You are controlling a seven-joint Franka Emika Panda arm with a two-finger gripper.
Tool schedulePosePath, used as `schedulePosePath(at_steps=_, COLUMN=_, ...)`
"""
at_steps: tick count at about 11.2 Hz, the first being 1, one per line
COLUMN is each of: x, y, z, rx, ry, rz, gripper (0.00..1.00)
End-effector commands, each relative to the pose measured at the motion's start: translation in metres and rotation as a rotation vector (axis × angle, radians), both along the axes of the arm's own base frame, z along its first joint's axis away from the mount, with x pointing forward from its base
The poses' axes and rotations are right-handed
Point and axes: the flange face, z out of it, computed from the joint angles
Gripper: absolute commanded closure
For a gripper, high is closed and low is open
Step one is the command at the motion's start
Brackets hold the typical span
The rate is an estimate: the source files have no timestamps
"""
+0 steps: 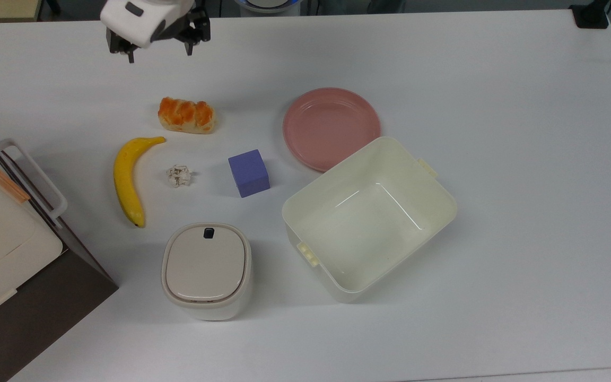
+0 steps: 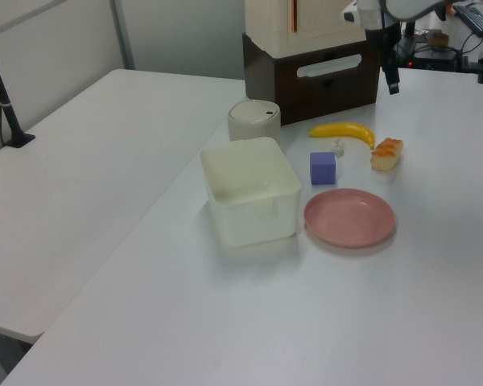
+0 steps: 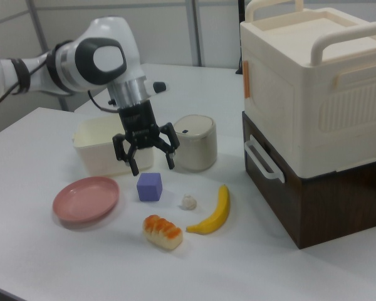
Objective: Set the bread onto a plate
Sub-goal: 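Move the open gripper over the orange bread roll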
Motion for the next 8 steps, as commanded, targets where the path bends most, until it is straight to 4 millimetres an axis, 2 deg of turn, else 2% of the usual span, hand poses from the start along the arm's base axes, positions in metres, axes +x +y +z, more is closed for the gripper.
schedulePosePath(at_steps=1, x=-0.015, y=0.007, z=-0.038, rx=-0.06, ry=-0.01, rz=0.113, gripper=0.0)
schedulePosePath(at_steps=6, x=-0.029, y=0.009, z=-0.095, rx=-0.118, ry=0.033, rz=0.197, gripper=0.0)
schedulePosePath(at_steps=8, x=-0.03, y=0.006, z=-0.112, rx=-0.129, ry=0.034, rz=0.224, gripper=0.0)
